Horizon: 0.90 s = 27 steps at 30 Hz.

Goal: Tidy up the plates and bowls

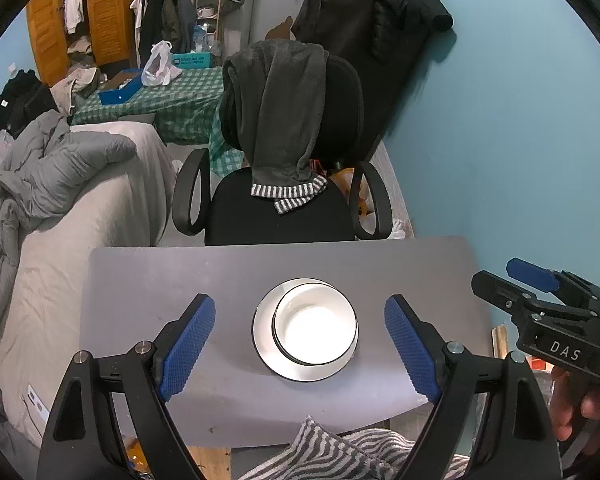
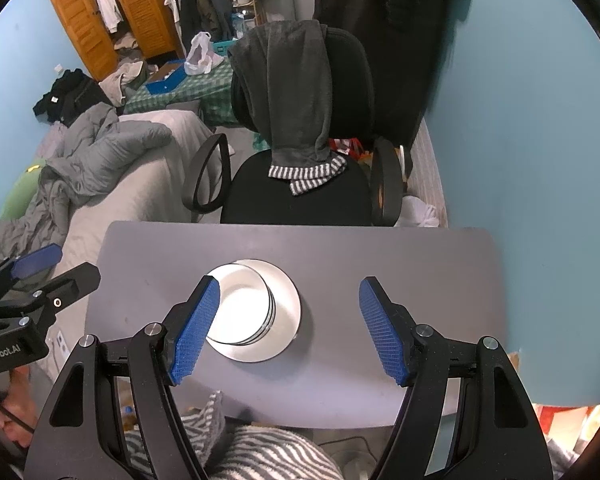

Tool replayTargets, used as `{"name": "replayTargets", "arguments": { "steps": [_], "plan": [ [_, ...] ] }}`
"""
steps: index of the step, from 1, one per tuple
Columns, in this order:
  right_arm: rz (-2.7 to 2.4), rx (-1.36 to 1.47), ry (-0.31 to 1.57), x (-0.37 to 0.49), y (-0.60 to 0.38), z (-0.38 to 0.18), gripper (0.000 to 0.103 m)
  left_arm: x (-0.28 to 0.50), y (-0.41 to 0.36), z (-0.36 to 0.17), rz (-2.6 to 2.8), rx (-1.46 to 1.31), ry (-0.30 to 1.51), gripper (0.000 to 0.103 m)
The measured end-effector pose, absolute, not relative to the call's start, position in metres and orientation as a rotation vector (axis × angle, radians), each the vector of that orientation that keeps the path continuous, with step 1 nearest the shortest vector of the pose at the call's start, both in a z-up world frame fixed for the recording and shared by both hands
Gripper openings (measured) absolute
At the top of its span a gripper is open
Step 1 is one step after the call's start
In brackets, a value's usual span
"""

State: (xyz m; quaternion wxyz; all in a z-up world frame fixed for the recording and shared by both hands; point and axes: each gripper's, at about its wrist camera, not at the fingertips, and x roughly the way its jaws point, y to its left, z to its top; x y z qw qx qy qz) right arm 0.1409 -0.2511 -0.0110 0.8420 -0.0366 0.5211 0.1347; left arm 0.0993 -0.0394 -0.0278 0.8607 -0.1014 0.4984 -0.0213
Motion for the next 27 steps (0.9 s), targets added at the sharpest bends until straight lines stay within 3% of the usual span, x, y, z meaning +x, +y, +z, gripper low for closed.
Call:
{"name": "replayTargets", "arguments": {
  "steps": [27],
  "plan": [
    [0.284,-0.079,1.106,0.1369,-0.2503,-0.0099,0.072,0.0967,-0.0461,-0.0254,-0.025,-0.159,1.090,0.088]
  ]
}}
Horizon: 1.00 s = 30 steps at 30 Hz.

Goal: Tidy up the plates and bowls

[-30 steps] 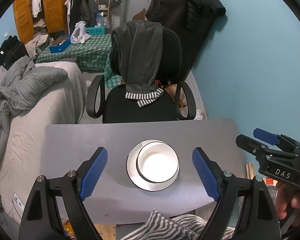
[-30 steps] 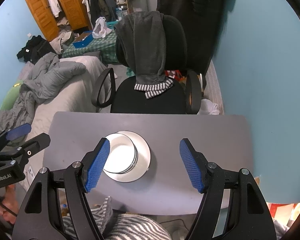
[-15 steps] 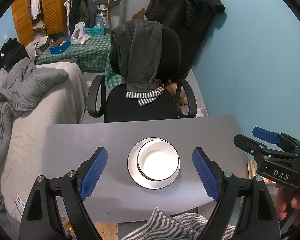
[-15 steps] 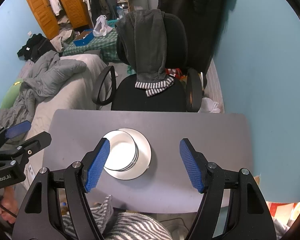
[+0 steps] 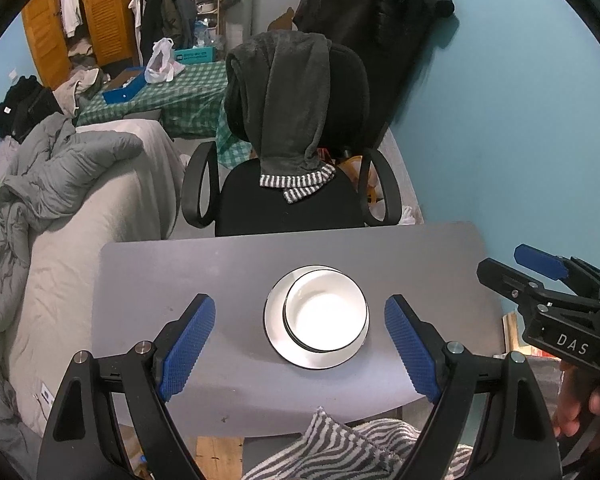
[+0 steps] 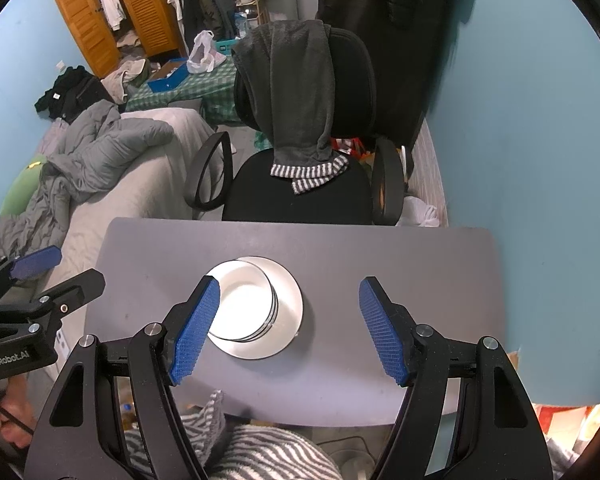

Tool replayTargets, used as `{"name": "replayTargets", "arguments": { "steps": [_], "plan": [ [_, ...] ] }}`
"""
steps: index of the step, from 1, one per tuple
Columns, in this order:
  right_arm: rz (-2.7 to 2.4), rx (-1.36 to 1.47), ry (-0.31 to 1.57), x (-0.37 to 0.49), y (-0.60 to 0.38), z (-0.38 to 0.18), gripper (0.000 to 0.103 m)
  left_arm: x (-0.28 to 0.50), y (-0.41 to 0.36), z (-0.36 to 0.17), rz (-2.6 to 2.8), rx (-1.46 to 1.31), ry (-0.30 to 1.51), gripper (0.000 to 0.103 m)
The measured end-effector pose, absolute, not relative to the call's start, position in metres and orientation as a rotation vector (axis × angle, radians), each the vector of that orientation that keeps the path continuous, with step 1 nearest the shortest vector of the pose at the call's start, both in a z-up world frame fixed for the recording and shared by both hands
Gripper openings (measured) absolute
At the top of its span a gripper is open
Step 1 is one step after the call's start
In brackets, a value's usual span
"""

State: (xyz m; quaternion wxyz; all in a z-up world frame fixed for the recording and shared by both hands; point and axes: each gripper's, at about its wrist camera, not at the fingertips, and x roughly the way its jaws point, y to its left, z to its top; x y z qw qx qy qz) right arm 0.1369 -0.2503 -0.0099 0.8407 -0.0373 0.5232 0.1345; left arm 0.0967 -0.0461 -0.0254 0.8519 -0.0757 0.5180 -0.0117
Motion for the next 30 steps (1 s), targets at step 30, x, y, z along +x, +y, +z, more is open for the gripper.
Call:
{"name": "replayTargets", "arguments": {
  "steps": [30],
  "plan": [
    [0.285,-0.092,1.124,0.137,-0.254,-0.015,0.072,0.099,-0.045,-0.030,-0.048,-0.150,1.090,0.088]
  ]
}}
